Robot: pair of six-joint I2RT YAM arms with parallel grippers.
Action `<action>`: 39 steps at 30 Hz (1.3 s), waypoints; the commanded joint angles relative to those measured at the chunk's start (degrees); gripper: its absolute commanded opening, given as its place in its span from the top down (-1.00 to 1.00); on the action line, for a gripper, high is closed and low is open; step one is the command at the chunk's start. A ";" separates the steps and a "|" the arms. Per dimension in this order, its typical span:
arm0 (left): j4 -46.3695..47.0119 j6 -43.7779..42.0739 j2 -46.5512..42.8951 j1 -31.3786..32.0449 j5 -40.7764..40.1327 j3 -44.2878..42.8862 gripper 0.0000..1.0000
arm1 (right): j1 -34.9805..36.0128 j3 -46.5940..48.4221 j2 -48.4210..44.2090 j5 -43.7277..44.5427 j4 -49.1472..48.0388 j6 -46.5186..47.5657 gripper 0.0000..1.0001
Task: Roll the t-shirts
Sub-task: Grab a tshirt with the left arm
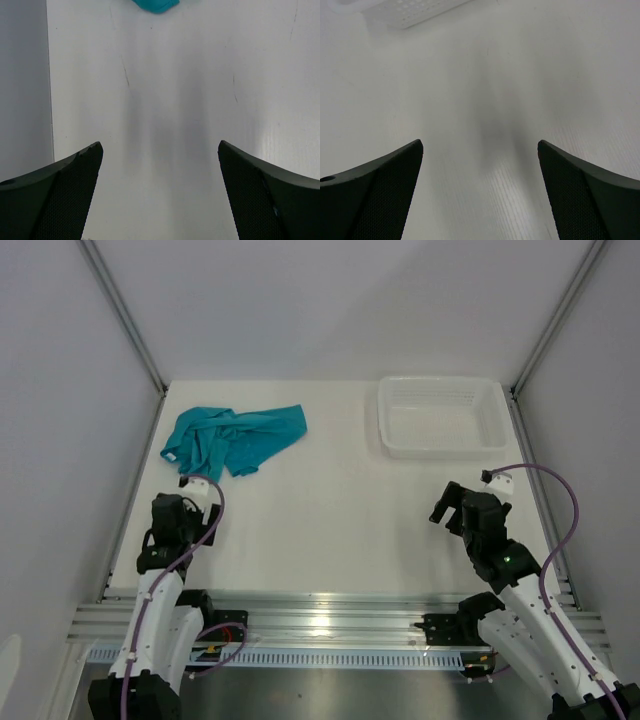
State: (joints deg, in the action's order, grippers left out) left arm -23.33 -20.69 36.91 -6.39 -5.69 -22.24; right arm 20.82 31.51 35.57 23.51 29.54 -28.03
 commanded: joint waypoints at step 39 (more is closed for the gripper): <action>-18.24 3.46 90.36 -7.32 -3.62 -85.42 -0.21 | 5.02 8.57 15.41 -8.04 -10.47 -0.71 -0.95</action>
State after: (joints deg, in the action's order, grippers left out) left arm -40.25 -16.53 126.98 -13.15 -8.88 -103.57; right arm 24.84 37.12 51.42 14.11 20.67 -29.80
